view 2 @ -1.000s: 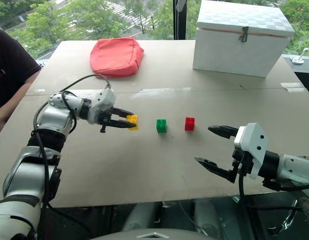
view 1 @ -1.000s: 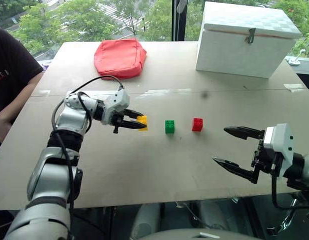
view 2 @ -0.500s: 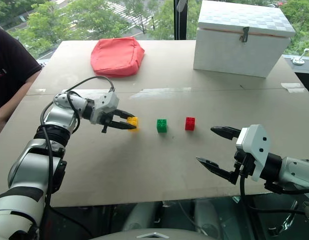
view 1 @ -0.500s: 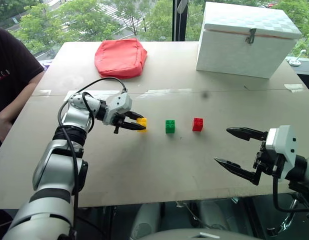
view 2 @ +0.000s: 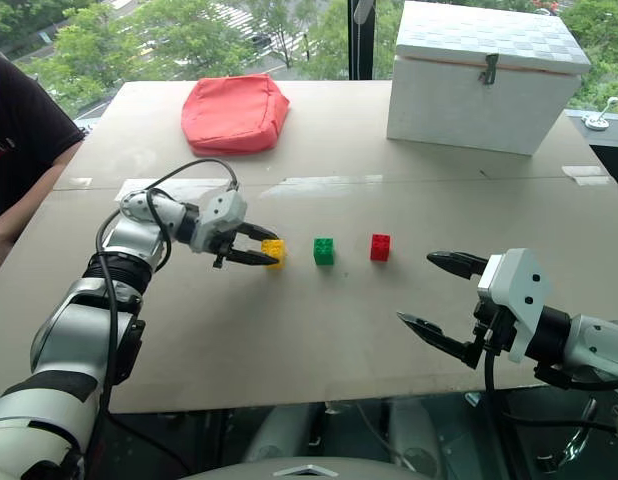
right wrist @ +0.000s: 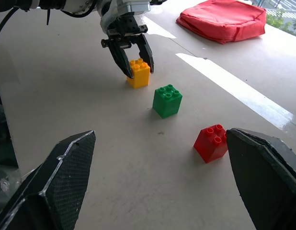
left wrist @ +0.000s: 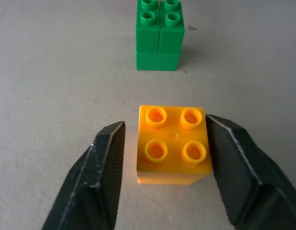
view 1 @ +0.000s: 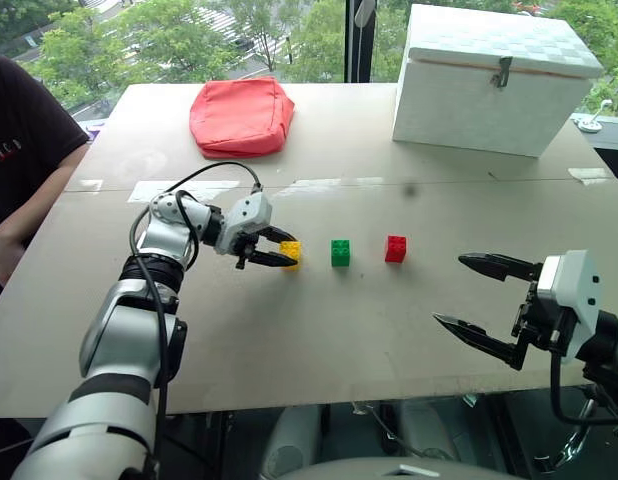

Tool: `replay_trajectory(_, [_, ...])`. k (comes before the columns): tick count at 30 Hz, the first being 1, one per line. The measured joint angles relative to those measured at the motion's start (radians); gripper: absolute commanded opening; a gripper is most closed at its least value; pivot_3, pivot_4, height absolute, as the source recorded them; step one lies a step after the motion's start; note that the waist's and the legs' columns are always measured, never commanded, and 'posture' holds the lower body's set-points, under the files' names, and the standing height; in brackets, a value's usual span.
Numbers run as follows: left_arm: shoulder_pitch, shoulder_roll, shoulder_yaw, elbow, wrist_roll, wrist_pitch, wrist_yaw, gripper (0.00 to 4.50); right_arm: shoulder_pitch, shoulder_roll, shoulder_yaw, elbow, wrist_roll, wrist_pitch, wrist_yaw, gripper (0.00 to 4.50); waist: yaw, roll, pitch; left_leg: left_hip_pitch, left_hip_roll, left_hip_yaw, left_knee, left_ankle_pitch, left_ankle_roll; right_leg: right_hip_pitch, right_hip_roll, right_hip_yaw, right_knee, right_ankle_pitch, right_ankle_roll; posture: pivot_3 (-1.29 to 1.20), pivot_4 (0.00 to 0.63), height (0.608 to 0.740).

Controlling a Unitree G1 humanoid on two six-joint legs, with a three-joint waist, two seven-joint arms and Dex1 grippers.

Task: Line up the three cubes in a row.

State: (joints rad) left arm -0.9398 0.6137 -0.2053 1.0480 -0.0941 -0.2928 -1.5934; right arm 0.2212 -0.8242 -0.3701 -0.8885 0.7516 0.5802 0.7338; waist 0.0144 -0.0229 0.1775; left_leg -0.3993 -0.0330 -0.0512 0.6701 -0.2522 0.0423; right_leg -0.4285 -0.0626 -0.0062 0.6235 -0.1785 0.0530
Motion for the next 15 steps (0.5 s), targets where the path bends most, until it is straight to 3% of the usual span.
replay_trajectory(1, [-0.002,-0.001,0.001,0.004,0.006,-0.002,0.006,4.48,0.002,0.0,-0.002,-0.001,0.001,0.0,0.0,4.5,0.0,0.0,0.0,0.0,0.0,0.0,0.0,0.0,0.0,0.0,0.0,0.0,0.0,0.0,0.0,0.0,0.15,0.74])
replay_trajectory(6, [0.006,0.014,0.048,-0.037,-0.012,0.036,-0.003,4.48,0.029,-0.003,-0.024,-0.005,0.003,0.001,0.003,4.5,-0.001,0.0,0.0,0.0,0.0,0.0,0.0,0.0,0.0,0.0,0.0,0.0,0.0,0.0,0.0,0.0,0.15,0.74])
replay_trajectory(10, [0.201,0.108,0.171,-0.375,-0.13,0.245,0.033,4.48,0.094,-0.004,-0.064,0.018,-0.022,-0.019,0.029,4.5,-0.017,0.0,0.0,0.002,0.001,0.001,-0.001,0.0,0.0,0.0,0.0,0.002,0.001,0.002,-0.003,0.0,0.15,0.74])
replay_trajectory(13, [0.456,0.136,0.3,-0.718,-0.241,0.465,0.171,4.48,0.15,0.011,-0.096,0.063,-0.051,-0.046,0.057,4.5,-0.024,0.001,0.0,0.002,0.002,0.001,-0.001,0.0,0.0,0.0,-0.005,0.003,0.0,0.001,-0.003,0.0,0.15,0.74])
replay_trajectory(15, [0.734,0.131,0.431,-1.037,-0.334,0.652,0.326,4.48,0.214,0.026,-0.128,0.108,-0.076,-0.077,0.093,4.5,-0.028,0.001,0.0,0.002,0.003,0.0,-0.002,-0.002,-0.001,0.0,-0.007,0.005,-0.001,0.001,-0.003,0.0,0.15,0.74])
